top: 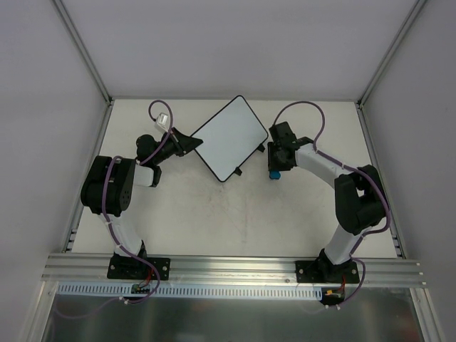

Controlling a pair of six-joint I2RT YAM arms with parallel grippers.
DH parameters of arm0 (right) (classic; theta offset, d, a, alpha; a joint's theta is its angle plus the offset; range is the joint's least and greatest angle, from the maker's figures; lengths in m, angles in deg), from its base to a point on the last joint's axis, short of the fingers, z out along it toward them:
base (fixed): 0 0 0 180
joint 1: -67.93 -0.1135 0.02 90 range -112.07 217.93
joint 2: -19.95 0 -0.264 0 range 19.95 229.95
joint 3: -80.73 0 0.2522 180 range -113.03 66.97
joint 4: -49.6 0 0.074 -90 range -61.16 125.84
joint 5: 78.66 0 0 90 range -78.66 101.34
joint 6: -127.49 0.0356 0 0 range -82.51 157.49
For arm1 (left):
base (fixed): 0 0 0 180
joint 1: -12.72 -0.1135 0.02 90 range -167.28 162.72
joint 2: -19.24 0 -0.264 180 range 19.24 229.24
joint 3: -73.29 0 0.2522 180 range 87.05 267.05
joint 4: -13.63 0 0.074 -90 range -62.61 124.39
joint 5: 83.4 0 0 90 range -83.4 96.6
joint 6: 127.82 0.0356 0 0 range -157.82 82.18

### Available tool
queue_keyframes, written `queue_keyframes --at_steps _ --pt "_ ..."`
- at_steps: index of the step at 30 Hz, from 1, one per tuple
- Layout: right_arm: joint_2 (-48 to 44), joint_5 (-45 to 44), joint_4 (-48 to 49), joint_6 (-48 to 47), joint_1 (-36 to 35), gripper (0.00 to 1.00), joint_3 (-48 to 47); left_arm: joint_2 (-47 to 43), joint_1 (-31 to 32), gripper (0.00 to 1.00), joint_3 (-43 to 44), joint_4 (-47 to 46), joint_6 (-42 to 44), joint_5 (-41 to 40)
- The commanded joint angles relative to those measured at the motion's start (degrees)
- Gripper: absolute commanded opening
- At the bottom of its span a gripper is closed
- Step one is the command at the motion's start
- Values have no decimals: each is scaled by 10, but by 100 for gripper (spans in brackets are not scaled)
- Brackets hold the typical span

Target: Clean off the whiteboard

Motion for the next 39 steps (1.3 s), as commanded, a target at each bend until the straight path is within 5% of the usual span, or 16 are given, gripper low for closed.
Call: queue_keyframes --at_steps 1,11,14,23,39 --pt "-37 -43 -26 -16 5 0 34 1 5 10 13 -76 -20 38" --pt "-18 -43 -25 -16 7 1 43 4 5 31 11 -83 -20 35" --pt "-9 -39 -26 -18 7 17 38 8 5 41 8 -94 -25 33" --pt "-4 -12 -22 -27 12 46 39 3 5 52 6 -98 -26 25" --pt "-10 0 -9 -30 15 60 45 -20 5 70 2 -51 4 10"
